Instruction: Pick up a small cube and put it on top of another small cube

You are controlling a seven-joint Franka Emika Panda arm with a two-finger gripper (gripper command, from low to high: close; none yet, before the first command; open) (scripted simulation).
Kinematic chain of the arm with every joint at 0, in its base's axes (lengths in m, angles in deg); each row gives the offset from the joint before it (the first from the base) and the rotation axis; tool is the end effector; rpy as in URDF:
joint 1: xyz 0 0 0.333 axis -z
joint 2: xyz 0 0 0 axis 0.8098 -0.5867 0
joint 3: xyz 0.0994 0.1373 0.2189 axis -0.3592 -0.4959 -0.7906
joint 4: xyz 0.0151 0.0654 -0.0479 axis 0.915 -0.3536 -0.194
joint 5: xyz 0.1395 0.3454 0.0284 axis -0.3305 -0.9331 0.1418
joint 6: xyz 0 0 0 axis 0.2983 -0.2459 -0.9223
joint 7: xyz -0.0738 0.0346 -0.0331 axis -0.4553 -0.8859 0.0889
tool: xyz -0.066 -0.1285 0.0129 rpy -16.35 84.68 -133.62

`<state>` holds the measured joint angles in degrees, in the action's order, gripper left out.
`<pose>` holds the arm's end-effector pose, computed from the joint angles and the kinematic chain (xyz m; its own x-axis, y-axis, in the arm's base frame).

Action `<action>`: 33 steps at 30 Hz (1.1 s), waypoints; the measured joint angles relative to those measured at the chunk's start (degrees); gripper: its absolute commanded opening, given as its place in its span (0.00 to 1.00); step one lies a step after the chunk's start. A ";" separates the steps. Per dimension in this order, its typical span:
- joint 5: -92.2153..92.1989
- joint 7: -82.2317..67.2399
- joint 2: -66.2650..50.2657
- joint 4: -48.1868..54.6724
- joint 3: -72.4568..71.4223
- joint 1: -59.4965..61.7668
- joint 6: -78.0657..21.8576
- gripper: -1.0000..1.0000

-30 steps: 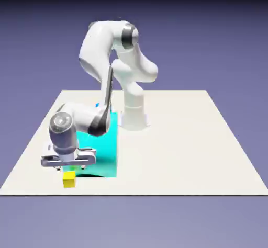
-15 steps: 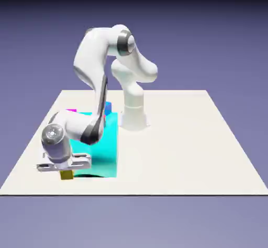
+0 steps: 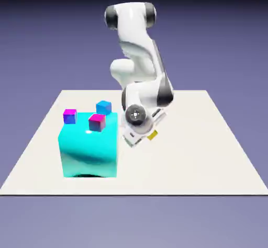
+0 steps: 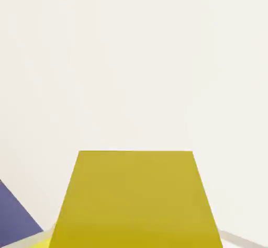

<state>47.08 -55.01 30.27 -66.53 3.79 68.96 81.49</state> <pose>0.3883 0.0273 0.2322 0.6543 -0.1713 -0.7366 -0.2672 -0.9635 -0.0132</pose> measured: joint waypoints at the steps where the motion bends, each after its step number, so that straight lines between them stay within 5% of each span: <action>1: 0.17 2.09 2.07 -0.96 1.23 0.25 -0.45 0.00; 22: 10.94 48.02 35.18 -11.67 30.35 1.26 -3.06 0.00; 27: 11.36 47.92 35.91 -22.05 30.57 1.57 6.58 0.00; 28: 11.36 47.92 35.91 -22.07 30.57 1.57 6.60 1.00; 33: 11.23 47.99 35.47 -15.85 30.44 1.38 0.81 1.00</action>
<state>58.30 -7.03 65.74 -82.38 34.23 70.34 82.30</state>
